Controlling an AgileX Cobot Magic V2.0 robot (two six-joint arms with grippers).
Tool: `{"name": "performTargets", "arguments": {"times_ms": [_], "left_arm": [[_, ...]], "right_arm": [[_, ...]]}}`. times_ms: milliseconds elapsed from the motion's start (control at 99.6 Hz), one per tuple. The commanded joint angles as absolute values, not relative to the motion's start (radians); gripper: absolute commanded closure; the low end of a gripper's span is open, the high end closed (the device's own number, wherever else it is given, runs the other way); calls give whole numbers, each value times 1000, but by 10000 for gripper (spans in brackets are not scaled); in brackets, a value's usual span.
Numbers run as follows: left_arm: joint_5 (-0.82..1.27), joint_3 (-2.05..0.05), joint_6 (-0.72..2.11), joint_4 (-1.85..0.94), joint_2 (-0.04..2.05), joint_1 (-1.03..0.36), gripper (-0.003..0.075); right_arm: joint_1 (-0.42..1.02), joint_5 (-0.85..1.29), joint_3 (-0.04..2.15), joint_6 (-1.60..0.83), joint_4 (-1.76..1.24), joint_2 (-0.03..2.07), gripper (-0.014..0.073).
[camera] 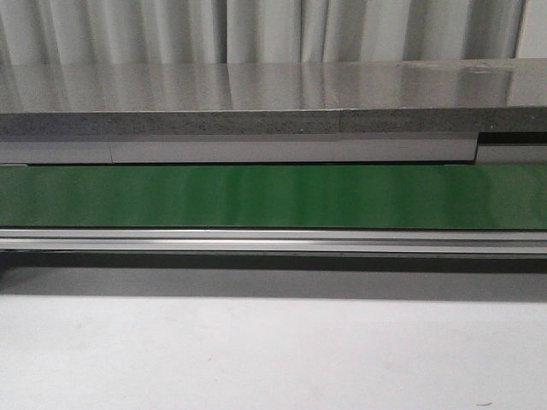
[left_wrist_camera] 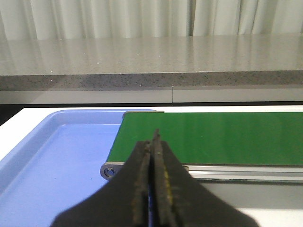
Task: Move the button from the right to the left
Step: 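Move the right gripper toward the yellow push button in the green tray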
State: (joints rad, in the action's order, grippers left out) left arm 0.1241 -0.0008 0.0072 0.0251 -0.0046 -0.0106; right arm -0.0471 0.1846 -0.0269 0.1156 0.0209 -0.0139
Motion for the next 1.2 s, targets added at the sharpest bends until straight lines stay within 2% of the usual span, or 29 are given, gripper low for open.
{"name": "performTargets", "arguments": {"times_ms": [0,231,492,773,1195], "left_arm": [[38,43,0,25,-36,-12,741],[38,43,0,25,-36,-12,741],[38,43,0,25,-36,-12,741],[38,43,0,25,-36,-12,741],[38,43,0,25,-36,-12,741]], "right_arm": [[-49,62,-13,114,31,-30,660],[-51,26,-8,117,19,-30,660],[-53,263,173,132,-70,28,652],[-50,633,515,142,-34,295,652],[-54,892,889,149,110,756,652]]}}
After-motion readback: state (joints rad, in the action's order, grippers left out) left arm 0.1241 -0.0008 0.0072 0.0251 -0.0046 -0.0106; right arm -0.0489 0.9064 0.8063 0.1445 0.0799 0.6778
